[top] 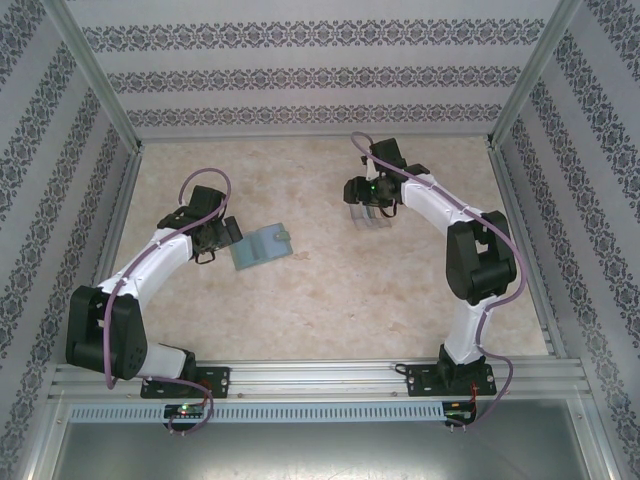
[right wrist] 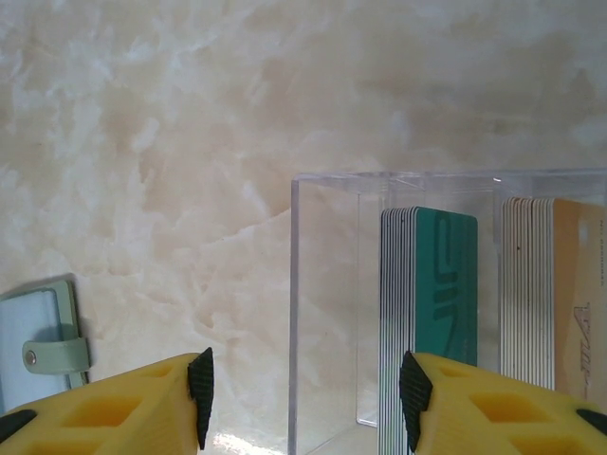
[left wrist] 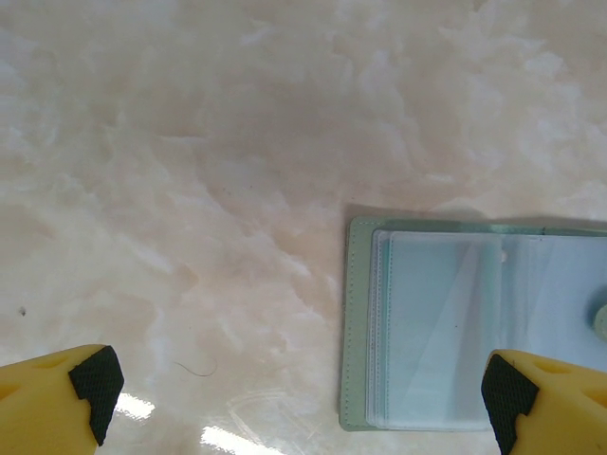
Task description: Put the credit cards into the card holder
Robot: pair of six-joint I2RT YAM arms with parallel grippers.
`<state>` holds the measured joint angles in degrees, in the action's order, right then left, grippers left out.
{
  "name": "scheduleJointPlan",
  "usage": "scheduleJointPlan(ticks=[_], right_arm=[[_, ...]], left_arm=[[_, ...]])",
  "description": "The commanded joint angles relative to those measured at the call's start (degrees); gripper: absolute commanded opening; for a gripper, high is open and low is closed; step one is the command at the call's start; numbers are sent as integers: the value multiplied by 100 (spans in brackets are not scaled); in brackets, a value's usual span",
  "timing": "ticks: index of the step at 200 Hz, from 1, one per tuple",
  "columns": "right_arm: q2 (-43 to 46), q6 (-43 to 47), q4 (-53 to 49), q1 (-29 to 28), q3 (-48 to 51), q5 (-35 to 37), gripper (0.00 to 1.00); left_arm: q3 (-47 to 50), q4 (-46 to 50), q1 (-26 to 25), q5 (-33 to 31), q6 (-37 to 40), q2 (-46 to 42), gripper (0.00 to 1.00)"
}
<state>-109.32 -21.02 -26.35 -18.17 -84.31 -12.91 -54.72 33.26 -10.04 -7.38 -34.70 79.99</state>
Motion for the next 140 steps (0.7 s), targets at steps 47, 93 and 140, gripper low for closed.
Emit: scheduleJointPlan(ticks=[47, 93, 140], right_arm=[[-195, -141, -80, -158, -6, 190, 65], [-491, -219, -140, -314, -92, 472, 66], [-322, -115, -219, -407, -46, 681, 69]], left_arm=[[54, 36, 38, -141, 17, 86, 99], [6, 66, 38, -97, 7, 140, 99], [35, 85, 38, -176, 16, 69, 99]])
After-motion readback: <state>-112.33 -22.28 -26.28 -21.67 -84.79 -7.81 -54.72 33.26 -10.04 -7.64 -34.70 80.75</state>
